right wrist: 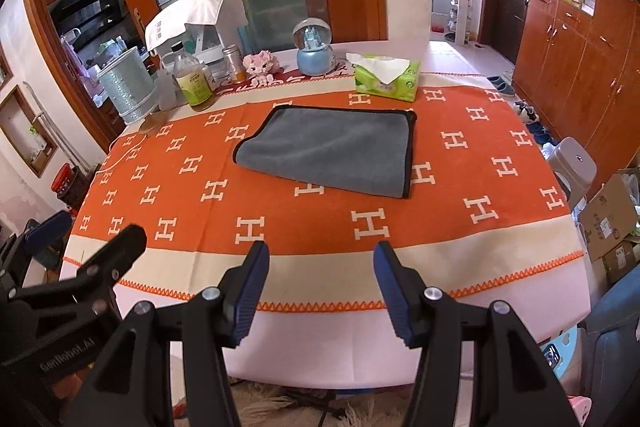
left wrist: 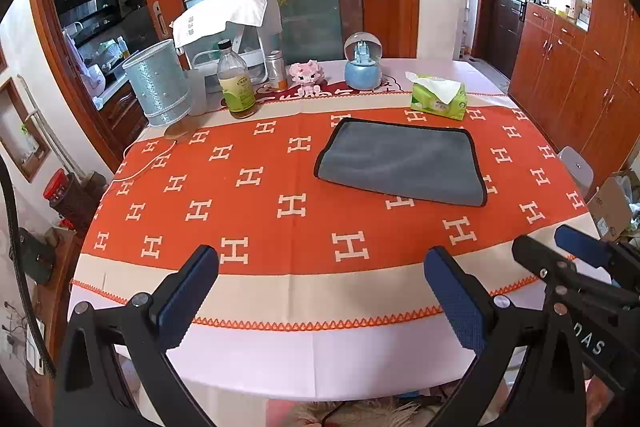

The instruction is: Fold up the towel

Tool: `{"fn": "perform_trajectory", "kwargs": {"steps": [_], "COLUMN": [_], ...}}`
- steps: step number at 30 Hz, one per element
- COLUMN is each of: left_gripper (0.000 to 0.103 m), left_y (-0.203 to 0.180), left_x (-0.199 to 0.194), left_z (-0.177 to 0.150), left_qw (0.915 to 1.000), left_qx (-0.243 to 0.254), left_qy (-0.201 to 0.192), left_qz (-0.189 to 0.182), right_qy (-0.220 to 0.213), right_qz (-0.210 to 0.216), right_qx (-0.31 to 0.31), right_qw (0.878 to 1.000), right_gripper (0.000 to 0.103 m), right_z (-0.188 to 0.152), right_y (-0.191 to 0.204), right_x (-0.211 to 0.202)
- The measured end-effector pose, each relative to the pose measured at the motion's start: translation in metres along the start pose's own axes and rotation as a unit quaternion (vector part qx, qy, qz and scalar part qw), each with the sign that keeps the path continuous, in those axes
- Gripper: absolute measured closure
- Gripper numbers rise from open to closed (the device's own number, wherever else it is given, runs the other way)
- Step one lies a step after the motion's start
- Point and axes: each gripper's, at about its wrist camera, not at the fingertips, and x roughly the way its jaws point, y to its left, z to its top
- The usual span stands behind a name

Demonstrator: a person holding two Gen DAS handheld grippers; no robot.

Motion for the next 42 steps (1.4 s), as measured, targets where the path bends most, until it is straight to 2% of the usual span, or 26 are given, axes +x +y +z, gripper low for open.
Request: {"fn": "perform_trajectory", "kwargs": {"steps": [42], "left_gripper": [0.001], "left_y": [0.007], "left_x": [0.004], "left_z": [0.000], "left_qw": [0.9997], "left_qx": [-0.021], "left_qy": [0.014], "left_qz": [-0.007], "right_qy": [-0.010], "right_qz": [-0.012], "right_qx": [-0.019], "right_qw": [1.000], "right_gripper": [0.048], "right_z": [0.006], "right_y": [0.013], "right_x": [-0.004]}}
